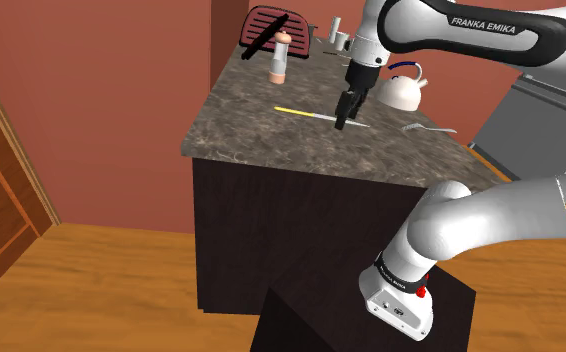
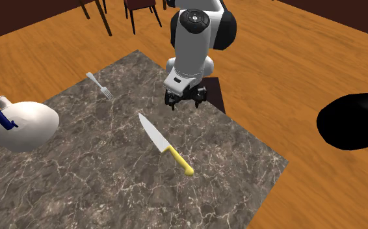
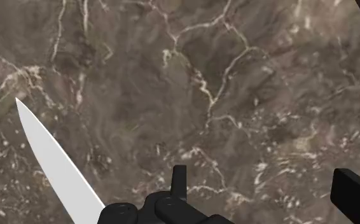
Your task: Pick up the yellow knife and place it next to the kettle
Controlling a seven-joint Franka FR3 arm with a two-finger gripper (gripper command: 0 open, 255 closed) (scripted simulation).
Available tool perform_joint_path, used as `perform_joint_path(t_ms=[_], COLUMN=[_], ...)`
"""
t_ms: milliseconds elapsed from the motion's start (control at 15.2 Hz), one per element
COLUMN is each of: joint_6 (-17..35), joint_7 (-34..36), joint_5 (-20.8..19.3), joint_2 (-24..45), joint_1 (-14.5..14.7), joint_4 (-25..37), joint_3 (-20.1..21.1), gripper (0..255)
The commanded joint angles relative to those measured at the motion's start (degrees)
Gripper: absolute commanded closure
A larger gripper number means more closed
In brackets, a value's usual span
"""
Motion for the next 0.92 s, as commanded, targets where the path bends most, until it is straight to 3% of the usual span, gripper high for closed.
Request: perform_joint_path(t_ms=[0,396,858], joint_6=[0.00,1.69,2.54], joint_7=[0.00,-20.65,-42.49], joint_5=[0.00,-5.14,-7.34], joint_2=[0.00,14.73,30.97], joint_1=[0.00,4.46,8.65], joint_4=[0.00,10.94,24.93], joint_3=[0.00,-6.02,-9.25], gripper=[0,0,0])
